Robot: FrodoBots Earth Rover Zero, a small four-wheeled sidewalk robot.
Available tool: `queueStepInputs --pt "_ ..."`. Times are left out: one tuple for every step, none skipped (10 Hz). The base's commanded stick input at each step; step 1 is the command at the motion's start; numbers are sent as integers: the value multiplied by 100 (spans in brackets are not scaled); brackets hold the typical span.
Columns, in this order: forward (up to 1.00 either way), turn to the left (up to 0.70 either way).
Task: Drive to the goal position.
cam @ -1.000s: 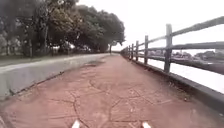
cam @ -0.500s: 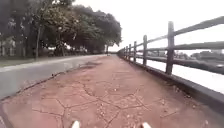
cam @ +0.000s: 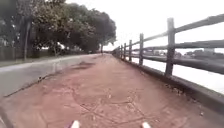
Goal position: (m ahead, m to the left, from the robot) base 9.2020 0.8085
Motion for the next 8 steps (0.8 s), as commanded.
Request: queueStepInputs --pt "50 0" --pt "50 0" --pt "50 0" --pt "50 0" --pt "50 0" --pt "50 0" --pt "50 0" --pt "50 0"
